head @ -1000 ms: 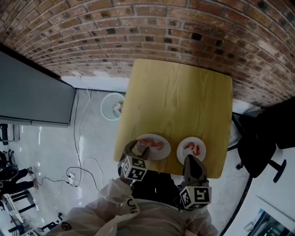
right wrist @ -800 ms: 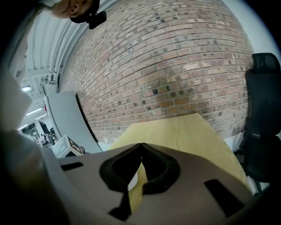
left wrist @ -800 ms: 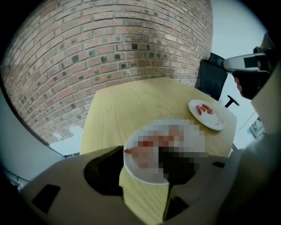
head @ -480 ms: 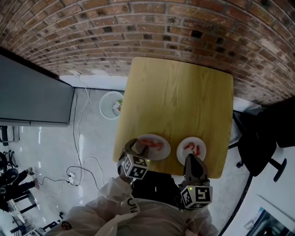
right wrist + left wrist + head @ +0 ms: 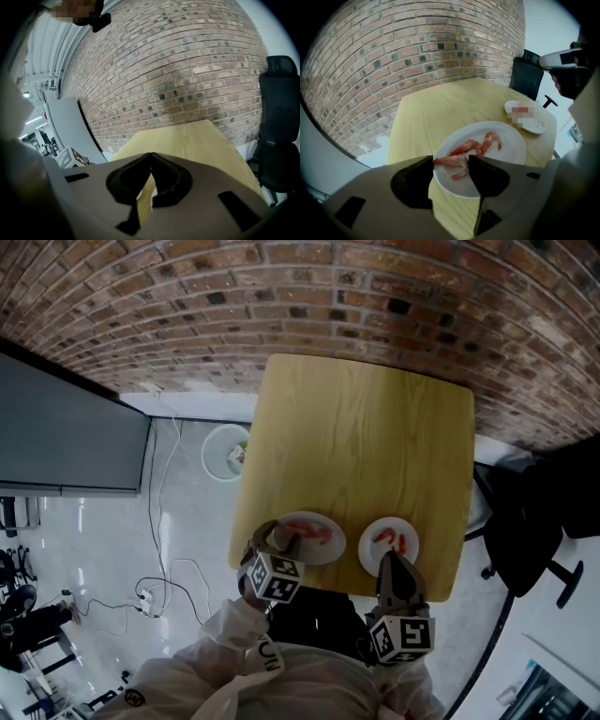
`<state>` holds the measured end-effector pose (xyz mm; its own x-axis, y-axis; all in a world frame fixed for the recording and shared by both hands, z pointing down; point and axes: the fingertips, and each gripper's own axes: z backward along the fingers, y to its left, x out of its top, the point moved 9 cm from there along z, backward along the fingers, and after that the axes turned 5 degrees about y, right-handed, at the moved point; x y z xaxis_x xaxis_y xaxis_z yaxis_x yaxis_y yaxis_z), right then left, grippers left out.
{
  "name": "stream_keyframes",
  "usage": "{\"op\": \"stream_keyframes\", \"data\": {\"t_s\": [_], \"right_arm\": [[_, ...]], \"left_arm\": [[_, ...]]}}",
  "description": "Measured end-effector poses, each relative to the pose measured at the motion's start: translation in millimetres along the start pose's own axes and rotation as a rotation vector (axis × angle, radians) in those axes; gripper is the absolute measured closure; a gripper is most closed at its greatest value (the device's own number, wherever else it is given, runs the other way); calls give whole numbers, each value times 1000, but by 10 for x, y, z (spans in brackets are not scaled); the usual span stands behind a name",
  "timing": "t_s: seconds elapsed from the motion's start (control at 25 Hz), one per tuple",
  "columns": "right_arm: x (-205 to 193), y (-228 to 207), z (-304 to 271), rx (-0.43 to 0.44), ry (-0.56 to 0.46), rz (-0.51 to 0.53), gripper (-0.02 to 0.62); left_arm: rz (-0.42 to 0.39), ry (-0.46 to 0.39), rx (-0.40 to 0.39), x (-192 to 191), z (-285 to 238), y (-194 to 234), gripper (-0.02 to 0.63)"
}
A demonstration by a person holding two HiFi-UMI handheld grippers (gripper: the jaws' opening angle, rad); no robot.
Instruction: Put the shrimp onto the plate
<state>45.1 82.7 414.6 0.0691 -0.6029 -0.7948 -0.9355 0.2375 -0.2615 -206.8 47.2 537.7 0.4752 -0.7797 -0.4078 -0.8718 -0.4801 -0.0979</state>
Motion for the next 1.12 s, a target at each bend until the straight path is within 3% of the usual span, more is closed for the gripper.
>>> {"op": "stream_keyframes", "data": {"t_s": [0.92,1.12], "right_arm": [[-42,-45,234,-16,-39,-21,572],[-86,-105,394,-38,-58,-35,572]], "left_arm": [[45,-16,6,11,181,-52,374],[22,-32,0,37,258,-180,374]]}}
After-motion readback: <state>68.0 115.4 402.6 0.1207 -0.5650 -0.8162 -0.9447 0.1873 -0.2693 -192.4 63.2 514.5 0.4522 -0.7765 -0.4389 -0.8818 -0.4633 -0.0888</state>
